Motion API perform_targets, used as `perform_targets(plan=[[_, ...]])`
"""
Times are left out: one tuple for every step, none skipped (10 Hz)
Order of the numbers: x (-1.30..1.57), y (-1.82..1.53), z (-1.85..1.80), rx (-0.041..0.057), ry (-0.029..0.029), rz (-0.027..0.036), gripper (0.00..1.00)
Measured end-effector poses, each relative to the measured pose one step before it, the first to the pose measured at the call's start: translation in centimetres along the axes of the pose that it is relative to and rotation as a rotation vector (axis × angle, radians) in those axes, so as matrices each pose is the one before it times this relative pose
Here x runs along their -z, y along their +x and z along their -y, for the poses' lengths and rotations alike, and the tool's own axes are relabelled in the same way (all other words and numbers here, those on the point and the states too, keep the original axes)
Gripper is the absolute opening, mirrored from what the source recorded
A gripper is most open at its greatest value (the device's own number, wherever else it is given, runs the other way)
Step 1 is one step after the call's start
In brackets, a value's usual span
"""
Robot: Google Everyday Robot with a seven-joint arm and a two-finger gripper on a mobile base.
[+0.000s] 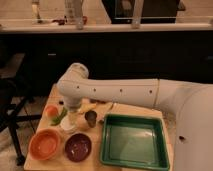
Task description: Stack bowls into tray
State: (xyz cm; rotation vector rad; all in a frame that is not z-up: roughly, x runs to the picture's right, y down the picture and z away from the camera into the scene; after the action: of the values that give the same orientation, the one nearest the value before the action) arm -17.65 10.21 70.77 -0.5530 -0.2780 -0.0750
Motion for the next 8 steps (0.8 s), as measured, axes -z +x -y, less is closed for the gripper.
perform_targets(plan=[[-0.549, -1.221, 0.185, 0.00968, -0.01336, 0.00970, 0.80], [-0.292, -0.962, 0.144, 0.00706, -0.00760, 0.00885, 0.80], [-0.319, -1.191, 0.178, 0.01579, -0.00799, 0.00760, 0.80], [-0.031, -0.150, -0.048, 0.00098, -0.00378, 0.00195, 0.80], [0.009, 0.126, 0.105, 0.00024, 0.00369, -0.00245, 0.80], [0.023, 0.053, 0.010, -0.00102, 0.00030, -0.00008, 0.80], [-0.041, -0.161, -0.038, 0.00270, -0.00092, 0.00060, 0.80], [0.008, 0.025, 0.000, -0.00050, -0.00007, -0.00007, 0.80]])
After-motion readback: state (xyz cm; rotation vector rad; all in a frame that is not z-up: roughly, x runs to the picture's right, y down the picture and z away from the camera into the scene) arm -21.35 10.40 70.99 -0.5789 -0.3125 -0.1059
